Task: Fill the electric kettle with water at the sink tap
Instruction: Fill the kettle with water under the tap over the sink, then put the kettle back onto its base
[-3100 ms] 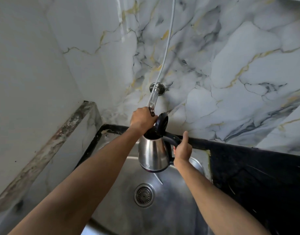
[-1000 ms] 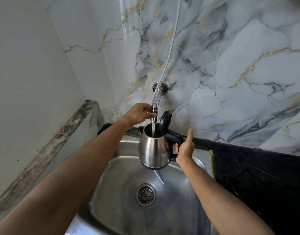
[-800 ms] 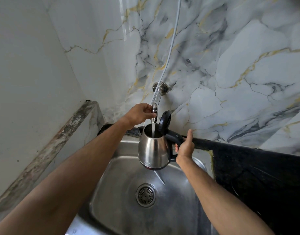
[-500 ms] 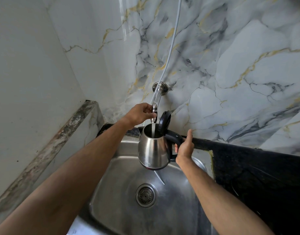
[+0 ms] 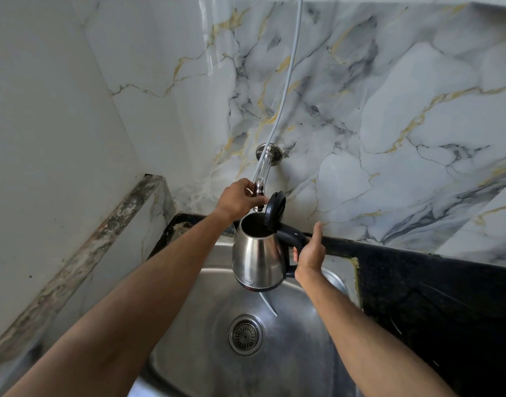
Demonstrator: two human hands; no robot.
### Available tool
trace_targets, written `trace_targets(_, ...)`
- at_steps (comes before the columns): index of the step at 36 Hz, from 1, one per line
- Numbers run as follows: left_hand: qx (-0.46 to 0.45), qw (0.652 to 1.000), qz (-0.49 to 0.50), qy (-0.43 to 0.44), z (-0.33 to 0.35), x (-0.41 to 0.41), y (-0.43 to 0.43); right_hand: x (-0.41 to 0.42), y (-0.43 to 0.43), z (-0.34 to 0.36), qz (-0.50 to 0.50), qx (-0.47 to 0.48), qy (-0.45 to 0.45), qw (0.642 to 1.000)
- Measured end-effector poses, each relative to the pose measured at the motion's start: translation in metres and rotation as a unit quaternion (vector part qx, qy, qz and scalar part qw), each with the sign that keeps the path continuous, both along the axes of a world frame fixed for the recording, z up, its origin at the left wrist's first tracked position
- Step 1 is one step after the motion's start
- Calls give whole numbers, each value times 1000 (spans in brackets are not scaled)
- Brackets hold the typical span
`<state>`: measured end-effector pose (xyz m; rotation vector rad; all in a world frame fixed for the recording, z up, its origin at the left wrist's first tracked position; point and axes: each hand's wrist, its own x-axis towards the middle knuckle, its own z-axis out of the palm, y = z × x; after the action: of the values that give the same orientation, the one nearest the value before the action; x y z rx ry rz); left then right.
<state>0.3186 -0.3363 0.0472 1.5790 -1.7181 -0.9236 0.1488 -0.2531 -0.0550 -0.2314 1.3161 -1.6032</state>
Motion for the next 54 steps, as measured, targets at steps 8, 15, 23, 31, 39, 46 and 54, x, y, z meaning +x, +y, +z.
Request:
trace_targets(8,-287,954,-62,-56,10,-12,35,-18,20,-3,2,12,13,1000)
trace_targets(15,-341,886,-271,-158,17,-30,76,-50,53,6,-30,14,21,999)
trace_targets(23,-212,950,-211,-90,-27,-55,123,-101,98,13,-51,17,11,998)
trace_targets(31,-164,958,-209,-107,-31,-109,167,-150,138,26,-64,19,26,997)
trace_targets(39,-151,946,-244,-148,-3,-166,207,-201,169,44,-69,13,22,997)
trace_targets(46,-121,966,-227,25,-2,-217,239,-261,204,56,-76,-32,28,996)
trace_targets(54,269,921,-87,268,-15,-271,268,-340,243,55,-72,-76,39,994)
